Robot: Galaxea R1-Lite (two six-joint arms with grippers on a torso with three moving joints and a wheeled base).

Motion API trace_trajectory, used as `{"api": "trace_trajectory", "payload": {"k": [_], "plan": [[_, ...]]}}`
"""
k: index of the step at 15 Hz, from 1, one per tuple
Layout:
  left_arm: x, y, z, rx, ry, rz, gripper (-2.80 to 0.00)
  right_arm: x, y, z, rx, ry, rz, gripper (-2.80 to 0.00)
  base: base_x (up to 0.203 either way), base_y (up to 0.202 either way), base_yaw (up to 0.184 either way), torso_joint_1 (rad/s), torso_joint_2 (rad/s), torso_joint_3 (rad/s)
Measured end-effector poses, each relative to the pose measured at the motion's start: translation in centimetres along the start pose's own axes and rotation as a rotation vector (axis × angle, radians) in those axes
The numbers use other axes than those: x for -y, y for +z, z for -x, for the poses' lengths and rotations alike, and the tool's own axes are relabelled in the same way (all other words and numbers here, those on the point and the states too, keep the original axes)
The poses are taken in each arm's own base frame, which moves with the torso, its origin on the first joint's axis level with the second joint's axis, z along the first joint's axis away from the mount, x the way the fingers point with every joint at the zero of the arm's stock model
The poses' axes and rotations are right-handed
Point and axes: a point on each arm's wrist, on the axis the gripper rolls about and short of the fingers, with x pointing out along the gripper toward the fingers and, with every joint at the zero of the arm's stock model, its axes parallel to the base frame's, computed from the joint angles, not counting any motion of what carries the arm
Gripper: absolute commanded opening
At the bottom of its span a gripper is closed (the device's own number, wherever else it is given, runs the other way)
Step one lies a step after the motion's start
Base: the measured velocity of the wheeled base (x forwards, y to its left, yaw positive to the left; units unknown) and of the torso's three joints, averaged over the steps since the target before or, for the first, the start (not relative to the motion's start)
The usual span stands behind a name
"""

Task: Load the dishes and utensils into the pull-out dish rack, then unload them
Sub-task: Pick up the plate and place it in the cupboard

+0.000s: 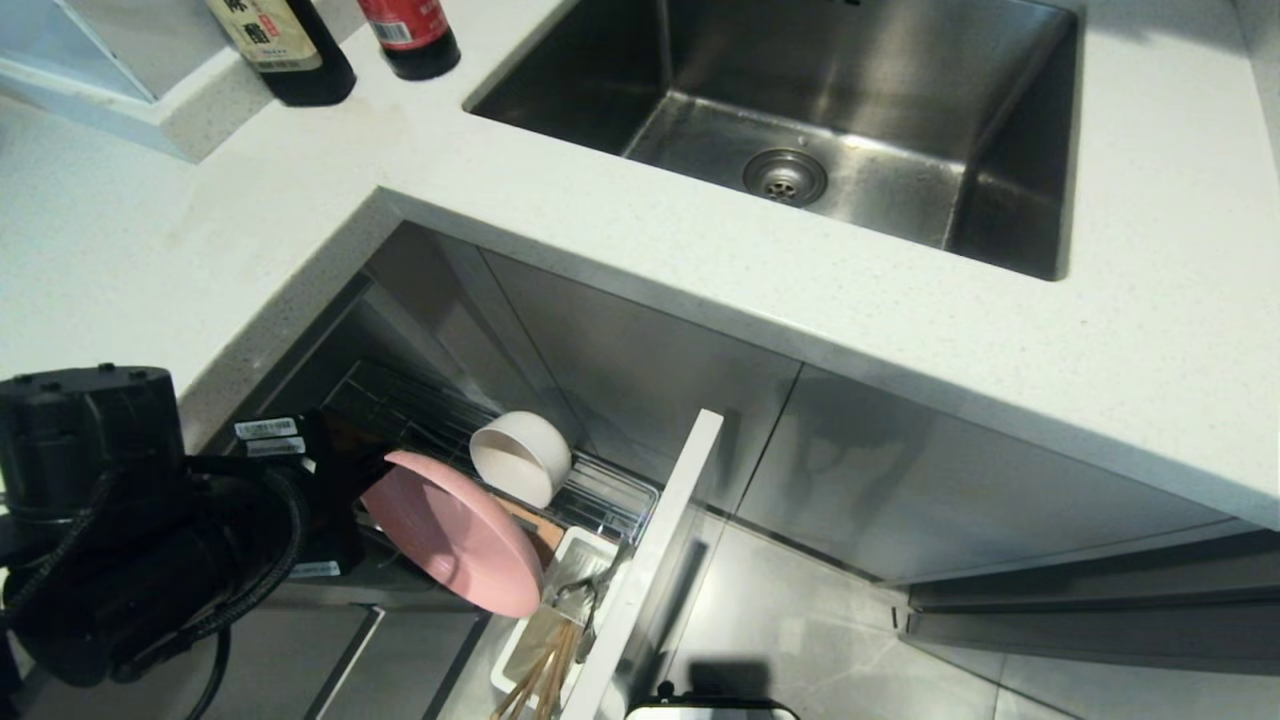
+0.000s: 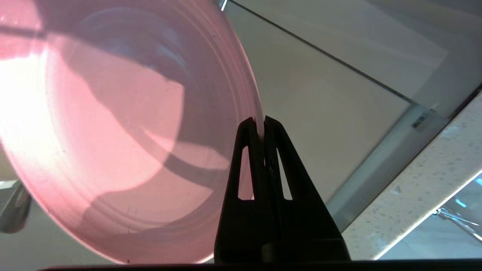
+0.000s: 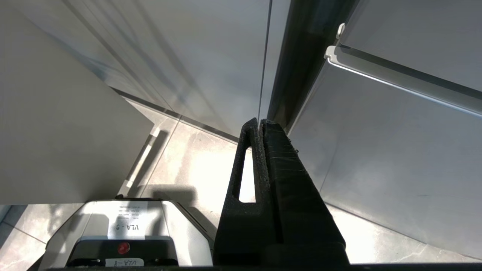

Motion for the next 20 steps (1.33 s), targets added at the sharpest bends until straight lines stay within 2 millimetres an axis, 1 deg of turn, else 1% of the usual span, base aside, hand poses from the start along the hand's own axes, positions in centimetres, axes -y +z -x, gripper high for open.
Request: {"api": "trace_trajectory", "payload": {"k": [5, 9, 16, 18, 20], "plan": [[0.1, -0.1, 0.7, -0.035, -0.006, -0.038, -2.8, 0.0, 0.0, 0.0, 0.0, 0.0, 0.0, -2.8, 0.0, 0.0, 0.0, 0.0, 0.0, 0.0], [-0.6, -0.3, 1.9, -0.138, 0.074, -0.092, -2.8, 0.0, 0.0, 0.0, 0.0, 0.0, 0.0, -2.8, 0.0, 0.0, 0.0, 0.0, 0.0, 0.0], [-0.2, -0.2, 3.4, -0.199, 0.023, -0.099, -2.8, 0.0, 0.0, 0.0, 0.0, 0.0, 0.0, -2.8, 0.0, 0.0, 0.0, 0.0, 0.0, 0.0], [-0.3, -0.1, 3.8, -0.246, 0.015, -0.122, -2.8, 0.0, 0.0, 0.0, 0.0, 0.0, 0.0, -2.8, 0.0, 0.0, 0.0, 0.0, 0.0, 0.0], [-0.4, 0.1, 3.9, -0.249, -0.01, -0.117, -2.8, 0.0, 0.0, 0.0, 0.0, 0.0, 0.0, -2.8, 0.0, 0.0, 0.0, 0.0, 0.0, 0.0]]}}
